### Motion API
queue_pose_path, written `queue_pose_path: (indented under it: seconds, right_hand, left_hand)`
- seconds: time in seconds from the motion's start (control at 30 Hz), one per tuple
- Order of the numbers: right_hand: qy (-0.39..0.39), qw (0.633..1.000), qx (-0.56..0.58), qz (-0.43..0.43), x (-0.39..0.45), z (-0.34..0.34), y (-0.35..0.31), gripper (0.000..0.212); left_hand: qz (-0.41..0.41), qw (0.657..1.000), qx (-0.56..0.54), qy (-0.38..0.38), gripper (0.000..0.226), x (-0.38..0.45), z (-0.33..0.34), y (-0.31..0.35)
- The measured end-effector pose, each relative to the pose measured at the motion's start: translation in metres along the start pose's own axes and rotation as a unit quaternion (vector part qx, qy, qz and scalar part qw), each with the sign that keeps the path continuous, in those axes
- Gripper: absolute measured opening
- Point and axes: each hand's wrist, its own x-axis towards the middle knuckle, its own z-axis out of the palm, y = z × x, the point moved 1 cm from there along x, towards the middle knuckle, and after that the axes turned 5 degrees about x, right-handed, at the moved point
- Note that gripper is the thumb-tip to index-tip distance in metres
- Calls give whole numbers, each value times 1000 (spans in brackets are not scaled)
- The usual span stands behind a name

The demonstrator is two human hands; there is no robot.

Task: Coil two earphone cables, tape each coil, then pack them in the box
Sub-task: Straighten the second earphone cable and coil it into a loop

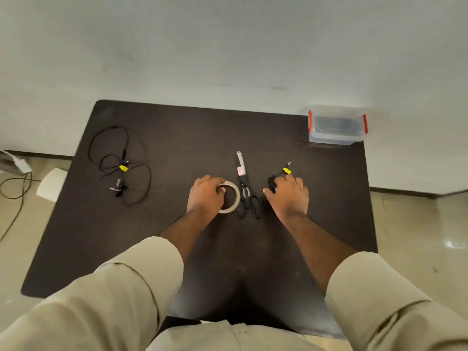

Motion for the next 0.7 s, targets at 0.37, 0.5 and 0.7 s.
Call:
queue_pose_path:
  seconds: [0.37,0.5,0.7]
  right_hand:
    - [-120,974,78,-173,8,22,-204,19]
    - [-153,966,108,-179,9,54,-278,15]
    - [-183,965,132,-135,22,104,-336,11]
  left_hand:
    - [-86,994,-12,71,30,-6,-105,-160]
    - [-111,991,-19,72,30,3,-131,-230]
    - [-125,990,-49,33,33,28,-135,-295]
